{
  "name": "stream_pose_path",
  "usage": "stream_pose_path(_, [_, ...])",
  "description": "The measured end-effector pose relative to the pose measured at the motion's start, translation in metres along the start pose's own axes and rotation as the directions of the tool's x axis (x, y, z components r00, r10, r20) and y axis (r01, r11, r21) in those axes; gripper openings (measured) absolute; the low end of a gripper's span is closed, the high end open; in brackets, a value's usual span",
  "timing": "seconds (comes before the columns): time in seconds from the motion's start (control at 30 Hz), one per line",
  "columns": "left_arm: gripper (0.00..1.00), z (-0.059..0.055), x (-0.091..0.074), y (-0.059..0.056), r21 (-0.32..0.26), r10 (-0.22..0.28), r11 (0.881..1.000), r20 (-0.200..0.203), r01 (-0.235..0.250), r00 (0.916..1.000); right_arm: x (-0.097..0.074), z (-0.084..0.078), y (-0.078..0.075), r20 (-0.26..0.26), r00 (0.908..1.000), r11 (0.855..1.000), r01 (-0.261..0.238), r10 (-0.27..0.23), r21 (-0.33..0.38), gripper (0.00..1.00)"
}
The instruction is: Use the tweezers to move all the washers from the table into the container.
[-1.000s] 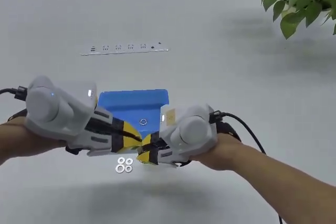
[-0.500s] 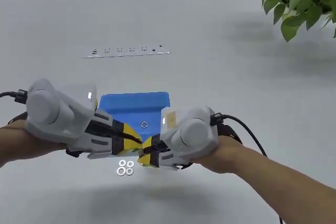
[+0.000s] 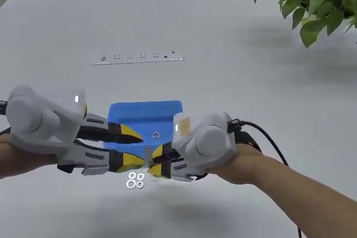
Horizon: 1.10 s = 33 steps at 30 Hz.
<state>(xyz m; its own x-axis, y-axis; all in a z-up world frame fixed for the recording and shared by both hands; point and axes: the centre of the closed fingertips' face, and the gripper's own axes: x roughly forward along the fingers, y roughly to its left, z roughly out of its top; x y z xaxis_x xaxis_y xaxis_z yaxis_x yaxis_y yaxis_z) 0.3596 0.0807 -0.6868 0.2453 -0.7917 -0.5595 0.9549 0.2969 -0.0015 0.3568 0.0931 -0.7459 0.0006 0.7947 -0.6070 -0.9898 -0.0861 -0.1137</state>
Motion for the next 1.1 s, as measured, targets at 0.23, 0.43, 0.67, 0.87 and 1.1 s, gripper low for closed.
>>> stream_pose_path(0.23, [0.54, -0.001, -0.007, 0.002, -0.018, 0.043, 0.999, 0.016, -0.043, 0.9989, -0.006, 0.010, -0.003, 0.010, 0.9999, 1.000, 0.007, -0.007, -0.013, 0.08])
stream_pose_path(0.43, [0.64, -0.001, -0.014, 0.000, -0.056, 0.063, 0.997, 0.039, -0.061, 0.9972, -0.012, 0.017, -0.011, 0.025, 0.9996, 1.000, 0.017, -0.017, -0.011, 0.08])
stream_pose_path(0.67, [0.73, -0.006, -0.021, -0.002, -0.080, 0.095, 0.993, 0.039, -0.092, 0.9947, -0.020, 0.031, -0.027, 0.066, 0.9970, 0.999, 0.040, -0.040, 0.010, 0.08])
stream_pose_path(0.87, [0.86, -0.008, -0.021, -0.004, -0.105, 0.112, 0.989, 0.049, -0.106, 0.9926, -0.024, 0.041, -0.043, 0.079, 0.9951, 0.998, 0.058, -0.058, 0.003, 0.08])
stream_pose_path(1.1, [0.96, -0.006, -0.022, -0.004, -0.121, 0.132, 0.985, 0.060, -0.124, 0.9894, -0.022, 0.042, -0.062, 0.077, 0.9949, 0.998, 0.066, -0.065, -0.019, 0.08])
